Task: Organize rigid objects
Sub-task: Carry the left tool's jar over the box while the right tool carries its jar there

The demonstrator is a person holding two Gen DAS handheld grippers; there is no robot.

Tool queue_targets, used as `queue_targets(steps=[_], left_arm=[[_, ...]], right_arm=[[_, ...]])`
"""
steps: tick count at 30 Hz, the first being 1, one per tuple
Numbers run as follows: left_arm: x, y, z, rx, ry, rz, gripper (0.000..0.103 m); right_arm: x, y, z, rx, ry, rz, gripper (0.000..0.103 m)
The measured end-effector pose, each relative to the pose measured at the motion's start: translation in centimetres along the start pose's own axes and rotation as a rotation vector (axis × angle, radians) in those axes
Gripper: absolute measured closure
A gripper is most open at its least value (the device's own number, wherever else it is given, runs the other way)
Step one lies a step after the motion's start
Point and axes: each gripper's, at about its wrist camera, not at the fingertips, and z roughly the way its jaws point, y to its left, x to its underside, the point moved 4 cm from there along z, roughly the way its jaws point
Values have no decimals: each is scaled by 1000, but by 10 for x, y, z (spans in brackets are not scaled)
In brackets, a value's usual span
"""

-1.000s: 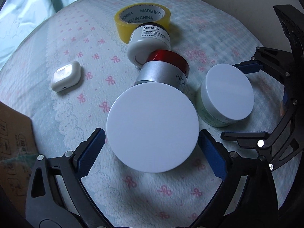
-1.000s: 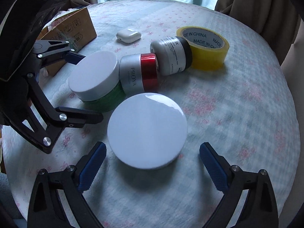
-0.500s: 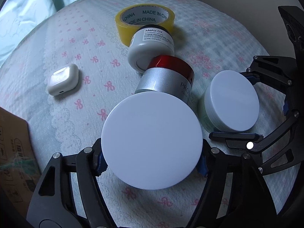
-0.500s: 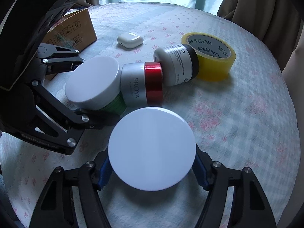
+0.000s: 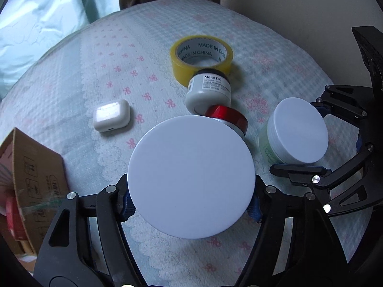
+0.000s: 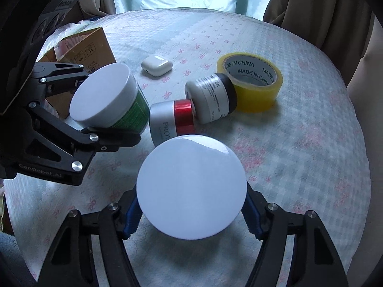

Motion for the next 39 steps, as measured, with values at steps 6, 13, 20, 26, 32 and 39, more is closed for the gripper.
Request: queue_targets(steps=[6,13,20,26,32,39], left_arm=[[-16,15,-63,-25,-47,-41,35],[-30,46,-155,-58,-94,-107,35],[-34,106,-239,-99,-149,-144,35],[-16,179,-295,-110,-165,-186,35],[22,258,-317,-111,-123,-211,35],[62,339,-307,-122,-39,-192,35]], right_arm=[[-30,6,-47,17,-32,9,36],[-82,27,-121,49,-92,12,36],[-146,72,-175,69,-140,44,36],[-199,136,-193,75,-156,94,36],[-236,205,-174,24,-139,192,36],[-254,256,-130,-16,-82,333,36]])
